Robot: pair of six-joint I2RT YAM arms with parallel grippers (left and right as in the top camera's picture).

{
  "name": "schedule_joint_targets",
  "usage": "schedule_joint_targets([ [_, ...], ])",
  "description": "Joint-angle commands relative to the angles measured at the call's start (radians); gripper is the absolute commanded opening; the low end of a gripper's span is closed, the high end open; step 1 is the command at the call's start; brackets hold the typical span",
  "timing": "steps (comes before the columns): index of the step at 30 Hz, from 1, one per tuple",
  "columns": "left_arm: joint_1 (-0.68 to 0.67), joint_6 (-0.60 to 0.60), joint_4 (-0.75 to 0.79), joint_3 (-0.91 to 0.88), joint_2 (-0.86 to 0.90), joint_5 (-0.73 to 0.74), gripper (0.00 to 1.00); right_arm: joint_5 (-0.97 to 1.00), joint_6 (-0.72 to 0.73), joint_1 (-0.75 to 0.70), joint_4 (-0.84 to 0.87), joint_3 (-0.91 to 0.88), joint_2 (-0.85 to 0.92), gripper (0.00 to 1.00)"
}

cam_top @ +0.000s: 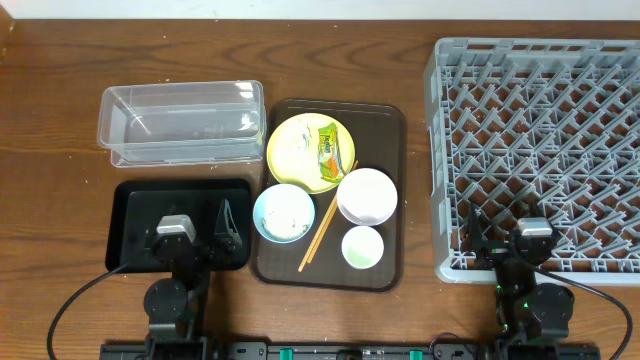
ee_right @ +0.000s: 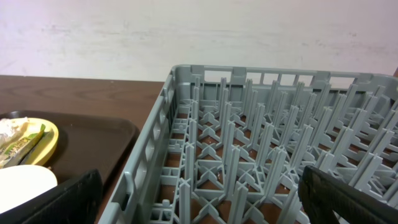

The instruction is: Sort waste into correct bins and load items into the dishwasher rack

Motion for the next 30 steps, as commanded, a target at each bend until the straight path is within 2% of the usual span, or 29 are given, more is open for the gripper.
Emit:
schedule_joint_targets([
  [1, 0.006, -0.006, -0.046, -0.009, -0.005, -0.008, 0.95, -0.005, -0.008, 0.013, -0.004, -0.001, -0.006, 0.99],
  [23, 0.006, -0.006, -0.058, 0.022, 0.011, -0.007, 0.95, -0.004, 0.023, 0.012, -0.013, 0.026, 0.007, 0.99],
  [30, 0.006, -0.010, -0.223, 0.167, 0.166, 0.010, 0.95, 0.028, 0.047, 0.012, -0.095, 0.149, 0.141, 0.99],
])
